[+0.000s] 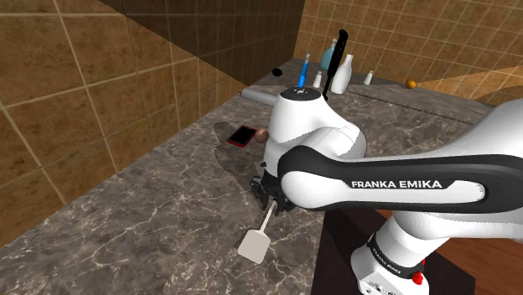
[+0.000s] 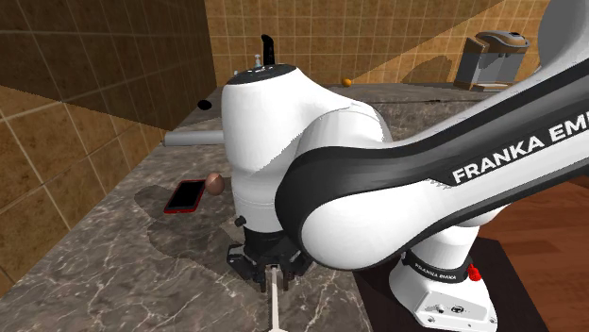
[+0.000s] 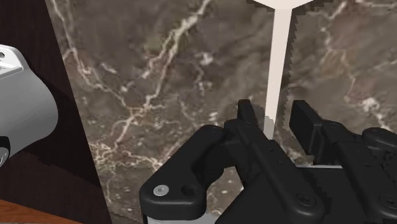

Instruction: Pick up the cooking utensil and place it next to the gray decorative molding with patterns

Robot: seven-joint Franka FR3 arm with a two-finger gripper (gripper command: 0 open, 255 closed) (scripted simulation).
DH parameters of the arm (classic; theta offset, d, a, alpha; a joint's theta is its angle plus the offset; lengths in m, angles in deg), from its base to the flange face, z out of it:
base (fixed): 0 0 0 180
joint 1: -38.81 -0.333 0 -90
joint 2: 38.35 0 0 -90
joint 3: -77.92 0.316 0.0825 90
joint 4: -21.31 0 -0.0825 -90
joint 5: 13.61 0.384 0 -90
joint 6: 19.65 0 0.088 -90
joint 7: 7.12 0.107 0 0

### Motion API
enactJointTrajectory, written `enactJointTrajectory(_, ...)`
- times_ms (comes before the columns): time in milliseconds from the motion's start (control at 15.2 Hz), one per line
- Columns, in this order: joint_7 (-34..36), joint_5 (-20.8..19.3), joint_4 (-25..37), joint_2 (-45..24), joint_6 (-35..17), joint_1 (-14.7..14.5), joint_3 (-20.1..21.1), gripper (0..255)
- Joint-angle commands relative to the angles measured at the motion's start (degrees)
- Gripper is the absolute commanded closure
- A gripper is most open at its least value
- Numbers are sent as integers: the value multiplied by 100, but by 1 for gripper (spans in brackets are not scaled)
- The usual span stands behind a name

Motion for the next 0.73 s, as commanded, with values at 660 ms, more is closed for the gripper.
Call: enactJointTrajectory(660, 7, -108, 107, 166, 291, -65, -215, 255)
